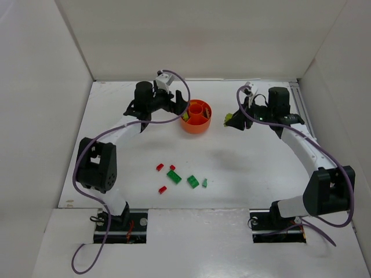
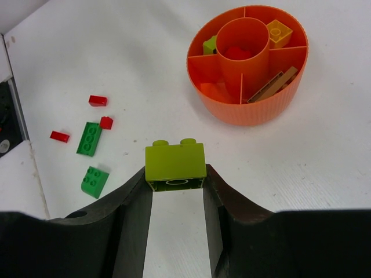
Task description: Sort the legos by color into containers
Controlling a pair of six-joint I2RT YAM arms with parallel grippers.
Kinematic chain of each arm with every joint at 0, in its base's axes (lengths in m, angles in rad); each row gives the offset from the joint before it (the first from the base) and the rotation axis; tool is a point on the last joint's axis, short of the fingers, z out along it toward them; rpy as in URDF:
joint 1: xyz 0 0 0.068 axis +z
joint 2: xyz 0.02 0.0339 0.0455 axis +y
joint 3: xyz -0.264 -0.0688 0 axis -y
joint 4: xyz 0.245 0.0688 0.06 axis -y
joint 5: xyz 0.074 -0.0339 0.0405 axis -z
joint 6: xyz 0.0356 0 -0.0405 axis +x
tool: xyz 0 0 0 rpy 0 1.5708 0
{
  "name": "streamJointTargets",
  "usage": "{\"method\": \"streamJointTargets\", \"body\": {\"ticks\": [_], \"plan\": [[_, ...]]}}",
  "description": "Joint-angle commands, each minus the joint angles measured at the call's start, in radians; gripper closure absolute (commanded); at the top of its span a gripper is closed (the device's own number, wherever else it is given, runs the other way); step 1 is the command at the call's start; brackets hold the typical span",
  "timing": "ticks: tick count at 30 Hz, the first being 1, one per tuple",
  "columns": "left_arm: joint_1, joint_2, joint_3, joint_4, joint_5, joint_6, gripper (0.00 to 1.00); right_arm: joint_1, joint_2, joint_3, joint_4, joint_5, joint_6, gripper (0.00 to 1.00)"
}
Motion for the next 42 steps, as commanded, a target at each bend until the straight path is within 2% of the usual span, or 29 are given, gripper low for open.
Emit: {"method": "streamJointTargets", "body": {"ticks": [1, 8, 11, 12, 16, 26, 33, 36, 42], "plan": [[0.004, -0.126, -0.025, 0.000, -0.031, -0.011, 0.01, 0.016, -0.014, 0.047, -0.001, 0.006, -0.019, 1.00], [0.013, -0.286, -0.117, -0.063, -0.115, -0.091, 0.01, 0.062, -0.004, 0.078, -0.024, 0.092, -0.031, 1.00], [0.013, -0.387, -0.172, -0.118, -0.224, -0.149, 0.01, 0.084, 0.005, 0.088, -0.024, 0.115, -0.031, 1.00], [0.013, -0.430, -0.172, -0.139, -0.304, -0.169, 0.01, 0.085, 0.005, 0.088, -0.024, 0.126, -0.031, 1.00], [0.022, -0.505, -0.209, -0.251, -0.418, -0.260, 0.01, 0.137, 0.034, 0.127, -0.035, 0.188, -0.031, 1.00], [0.022, -0.720, -0.301, -0.334, -0.498, -0.338, 0.01, 0.252, 0.126, 0.237, -0.049, 0.262, -0.040, 1.00], [0.022, -0.765, -0.313, -0.396, -0.528, -0.392, 0.01, 0.316, 0.210, 0.325, -0.067, 0.317, -0.040, 1.00], [0.022, -0.765, -0.304, -0.422, -0.528, -0.401, 0.01, 0.339, 0.259, 0.384, -0.102, 0.376, -0.053, 1.00], [0.022, -0.765, -0.304, -0.463, -0.546, -0.429, 0.01, 0.422, 0.345, 0.515, -0.165, 0.601, -0.085, 1.00]]}}
